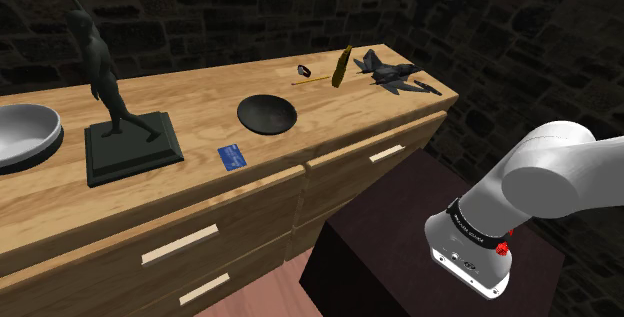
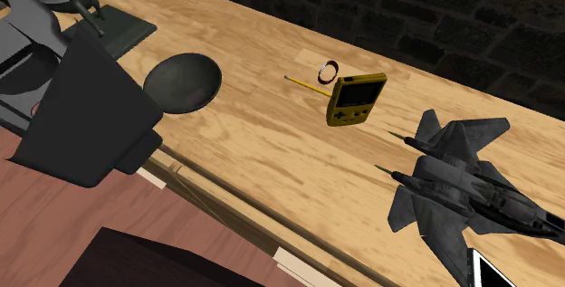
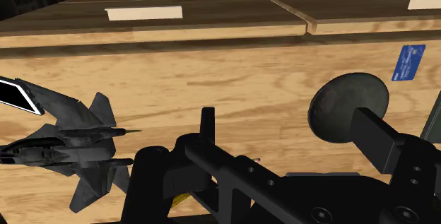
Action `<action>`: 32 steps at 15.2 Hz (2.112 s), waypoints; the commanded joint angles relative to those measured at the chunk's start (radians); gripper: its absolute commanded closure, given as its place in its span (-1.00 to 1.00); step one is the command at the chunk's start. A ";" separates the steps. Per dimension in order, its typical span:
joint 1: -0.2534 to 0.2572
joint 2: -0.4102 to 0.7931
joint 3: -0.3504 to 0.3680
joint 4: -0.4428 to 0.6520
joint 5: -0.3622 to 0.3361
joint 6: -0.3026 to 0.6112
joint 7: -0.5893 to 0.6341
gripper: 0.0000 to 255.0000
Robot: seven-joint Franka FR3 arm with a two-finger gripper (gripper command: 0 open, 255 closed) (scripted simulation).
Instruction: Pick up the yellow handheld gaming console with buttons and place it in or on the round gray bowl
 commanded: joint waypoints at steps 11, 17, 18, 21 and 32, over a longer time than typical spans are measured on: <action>-0.044 0.339 0.001 0.064 0.003 0.260 0.121 -1.00; -0.067 0.559 -0.010 0.161 0.005 0.372 0.187 -1.00; -0.071 0.596 -0.013 0.181 0.006 0.387 0.197 -1.00; -0.082 0.707 -0.022 0.248 0.010 0.425 0.227 -1.00; -0.113 1.022 -0.050 0.456 0.038 0.516 0.295 -1.00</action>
